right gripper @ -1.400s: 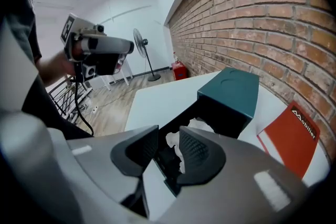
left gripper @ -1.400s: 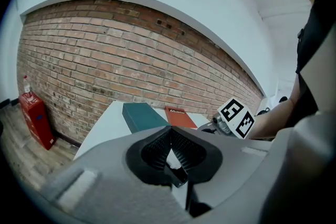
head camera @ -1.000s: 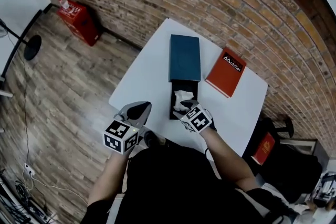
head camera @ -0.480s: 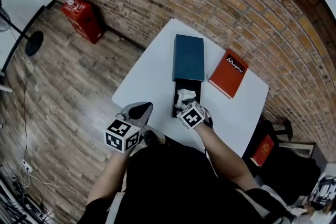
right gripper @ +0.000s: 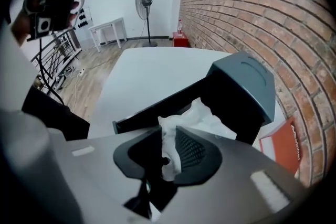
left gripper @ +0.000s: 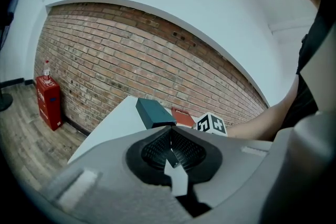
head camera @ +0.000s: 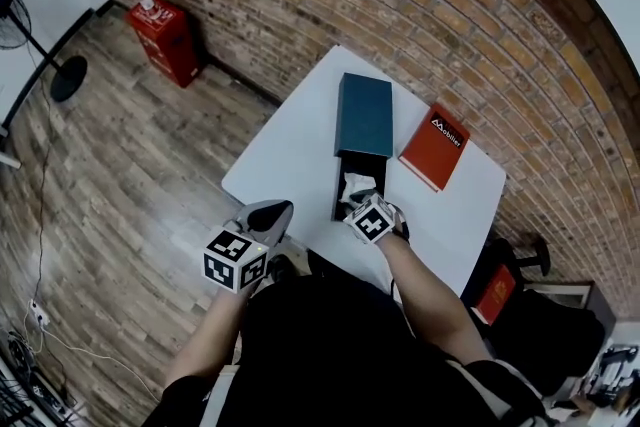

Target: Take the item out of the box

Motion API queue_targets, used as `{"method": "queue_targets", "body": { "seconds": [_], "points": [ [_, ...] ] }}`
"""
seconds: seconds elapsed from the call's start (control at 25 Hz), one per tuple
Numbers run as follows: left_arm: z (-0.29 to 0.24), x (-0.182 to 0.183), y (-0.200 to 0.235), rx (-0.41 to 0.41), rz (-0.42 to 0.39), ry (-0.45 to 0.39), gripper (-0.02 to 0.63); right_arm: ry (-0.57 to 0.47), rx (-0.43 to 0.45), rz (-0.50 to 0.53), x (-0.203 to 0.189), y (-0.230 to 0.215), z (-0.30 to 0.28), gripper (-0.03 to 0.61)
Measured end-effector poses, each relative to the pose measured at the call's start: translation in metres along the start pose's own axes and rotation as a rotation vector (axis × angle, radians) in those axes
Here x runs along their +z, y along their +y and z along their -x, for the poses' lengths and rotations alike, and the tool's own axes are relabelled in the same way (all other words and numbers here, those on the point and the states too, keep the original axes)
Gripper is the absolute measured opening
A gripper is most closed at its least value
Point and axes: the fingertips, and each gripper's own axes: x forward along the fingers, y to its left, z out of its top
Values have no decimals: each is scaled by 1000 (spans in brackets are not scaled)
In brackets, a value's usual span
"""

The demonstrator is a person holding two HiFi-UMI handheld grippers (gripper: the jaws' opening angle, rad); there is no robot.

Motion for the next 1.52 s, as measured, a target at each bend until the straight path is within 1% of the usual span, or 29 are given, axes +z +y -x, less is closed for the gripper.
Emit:
{"method": "queue_targets", "body": {
  "seconds": [0.08,0.2,0.36,0.44,0.56,0.72,0.84,1.0,1.16,1.4,1.52],
  "points": [
    [4,-7,3,7,21,0,6,-46,-3,-35,5,-5,17,59],
    [5,-11,-1,3,33,-8,6,-136,-14,-87,8,-18,43,55],
    [2,-6,-16,-20,16,-19,6,-273,-15,-226,7,-36,92,55],
    [-3,-6,-24,-41,-7,-5,6,-343,-26,-282,4,-44,116,54],
    [-18,-7,-39,-72,-50,36,6,-424,-49,-322,-3,-55,147,54],
    [-41,8,-75,-107,-112,29,6,-512,-55,-358,-30,-61,184,54],
    [-56,15,-94,-106,-149,34,6,-576,-41,-415,-51,-62,202,52],
    [-76,24,-121,-108,-165,28,6,-635,-30,-430,-70,-64,229,51],
    [-104,41,-145,-117,-198,15,6,-719,-25,-430,-78,-74,260,49],
    [-135,69,-177,-149,-210,-28,6,-841,-38,-424,-90,-95,310,46],
    [-145,84,-190,-163,-206,-51,6,-883,-46,-420,-97,-101,335,46]
  ]
}}
